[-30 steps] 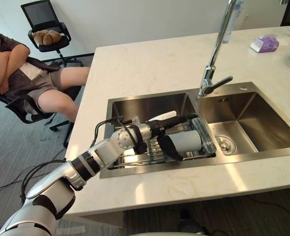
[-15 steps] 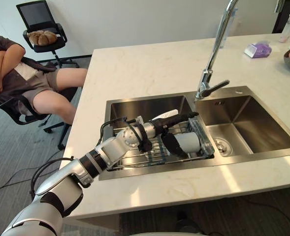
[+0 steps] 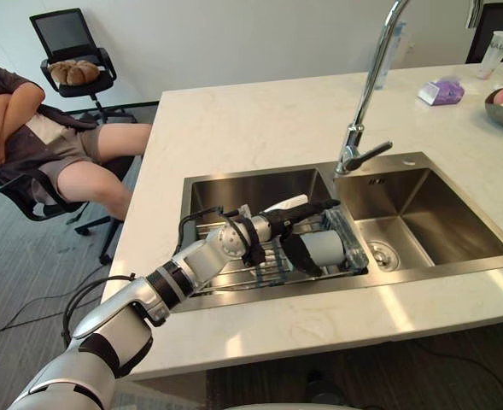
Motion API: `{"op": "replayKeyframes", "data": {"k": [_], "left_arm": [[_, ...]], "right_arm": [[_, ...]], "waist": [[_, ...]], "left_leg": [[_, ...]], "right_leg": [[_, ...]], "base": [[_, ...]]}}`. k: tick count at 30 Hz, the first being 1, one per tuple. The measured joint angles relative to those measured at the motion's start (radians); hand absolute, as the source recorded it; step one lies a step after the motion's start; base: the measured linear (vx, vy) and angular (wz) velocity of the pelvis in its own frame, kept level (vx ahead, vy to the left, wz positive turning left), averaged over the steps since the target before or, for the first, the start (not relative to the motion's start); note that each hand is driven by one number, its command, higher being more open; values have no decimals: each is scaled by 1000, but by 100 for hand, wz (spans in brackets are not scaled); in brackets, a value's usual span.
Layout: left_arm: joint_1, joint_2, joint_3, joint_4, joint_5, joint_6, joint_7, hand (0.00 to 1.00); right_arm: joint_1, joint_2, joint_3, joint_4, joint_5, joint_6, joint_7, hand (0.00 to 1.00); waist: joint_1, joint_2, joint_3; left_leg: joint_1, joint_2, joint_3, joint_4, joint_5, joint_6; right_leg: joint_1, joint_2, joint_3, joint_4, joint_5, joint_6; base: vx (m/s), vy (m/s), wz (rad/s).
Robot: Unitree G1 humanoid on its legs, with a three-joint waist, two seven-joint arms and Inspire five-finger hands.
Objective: Walk over to the sink, pick up the cup, carry it to the dishwasher, place the cup inside the dishwasher, then close the dishwasher door
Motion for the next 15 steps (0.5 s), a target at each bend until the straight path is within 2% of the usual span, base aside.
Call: {"op": "replayKeyframes", "data": {"k": [15], "left_arm": [[0,-40,11,102,53,2,1,100]], "right_arm": [[17,-13,56,-10,2,-6,-5,100]], "waist": [[-1,-11,2]], "left_leg": [[-1,-9,6,-6,9,-1]], "right_leg": [[-42,-13,13,66,-27,0]], "base": [[-1,-2,-1]]}}
